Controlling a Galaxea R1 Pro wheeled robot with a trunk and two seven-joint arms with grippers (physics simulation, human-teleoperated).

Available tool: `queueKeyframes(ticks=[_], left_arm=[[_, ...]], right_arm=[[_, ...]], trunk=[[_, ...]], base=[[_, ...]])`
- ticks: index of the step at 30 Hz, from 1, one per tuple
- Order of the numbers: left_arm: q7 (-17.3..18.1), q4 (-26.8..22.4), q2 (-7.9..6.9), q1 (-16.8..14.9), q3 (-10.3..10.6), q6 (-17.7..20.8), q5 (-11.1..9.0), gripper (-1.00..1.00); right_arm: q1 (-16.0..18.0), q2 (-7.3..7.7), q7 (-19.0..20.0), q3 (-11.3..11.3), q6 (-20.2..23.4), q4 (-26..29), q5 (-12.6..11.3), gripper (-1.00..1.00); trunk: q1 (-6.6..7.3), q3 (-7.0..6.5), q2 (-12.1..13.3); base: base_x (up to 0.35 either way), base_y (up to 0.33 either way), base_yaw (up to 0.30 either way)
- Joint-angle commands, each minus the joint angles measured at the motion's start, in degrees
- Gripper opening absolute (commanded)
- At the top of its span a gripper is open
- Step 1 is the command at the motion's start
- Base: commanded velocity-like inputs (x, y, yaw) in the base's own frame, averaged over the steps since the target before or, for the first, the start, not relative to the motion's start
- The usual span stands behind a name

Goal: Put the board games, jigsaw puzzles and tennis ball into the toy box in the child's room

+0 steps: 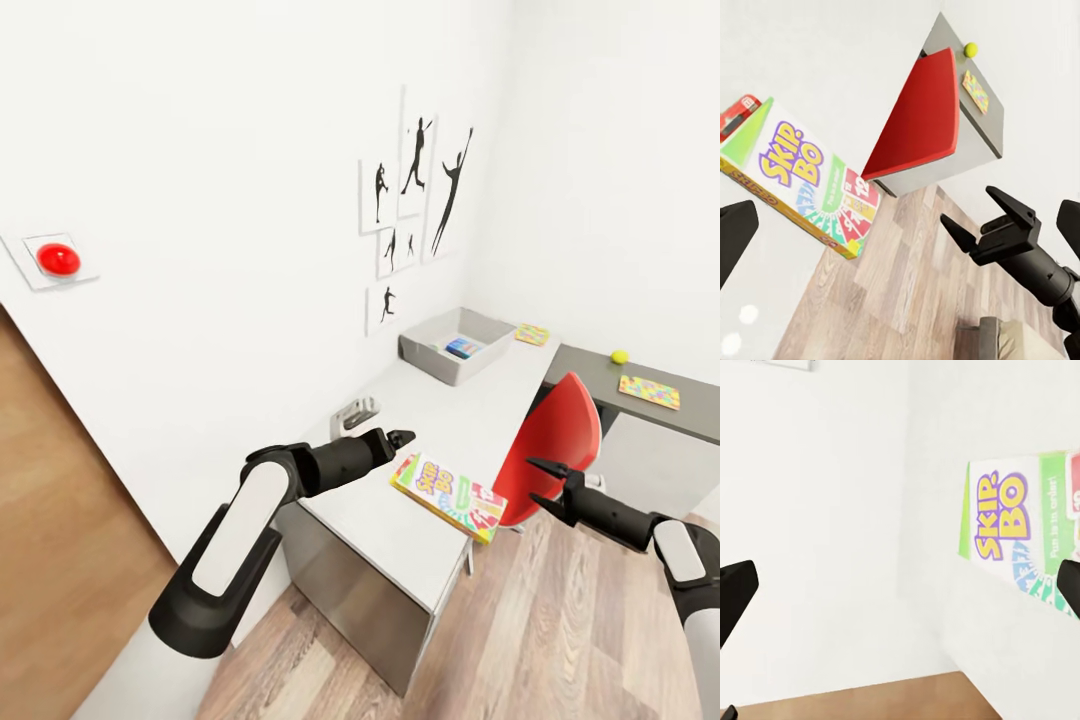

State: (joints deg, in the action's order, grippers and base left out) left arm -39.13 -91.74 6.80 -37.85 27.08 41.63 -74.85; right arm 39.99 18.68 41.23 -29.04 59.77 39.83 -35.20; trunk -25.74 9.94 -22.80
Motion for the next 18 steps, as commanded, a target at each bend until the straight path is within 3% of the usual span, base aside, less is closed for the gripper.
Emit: queueKeyframes(ticks=[1, 8, 18], left_arm=[[-0.60, -0.06, 0.01, -0.07, 0.00, 0.02, -0.57, 1.00], [-0.60, -0.02, -0.28, -0.18, -0.23, 0.13, -0.58, 1.00], [-0.48, -0.17, -0.21, -0.14, -0.36, 0.14, -0.85, 1.00]], right_arm=[[0.08, -0.02, 0.43, -0.18, 0.23, -0.02, 0.45, 1.00], [0.22, 0.03, 0.95, -0.17, 0.23, -0.20, 0.39, 1.00], [0.33, 0.03, 1.10, -0.15, 0.23, -0.75, 0.33, 1.00]], trunk=[[-0.04, 0.12, -0.12], [-0.04, -0.08, -0.12], [-0.04, -0.46, -0.12]], base=[[0.031, 0.025, -0.024], [0.014, 0.011, -0.138], [0.004, 0.003, -0.229]])
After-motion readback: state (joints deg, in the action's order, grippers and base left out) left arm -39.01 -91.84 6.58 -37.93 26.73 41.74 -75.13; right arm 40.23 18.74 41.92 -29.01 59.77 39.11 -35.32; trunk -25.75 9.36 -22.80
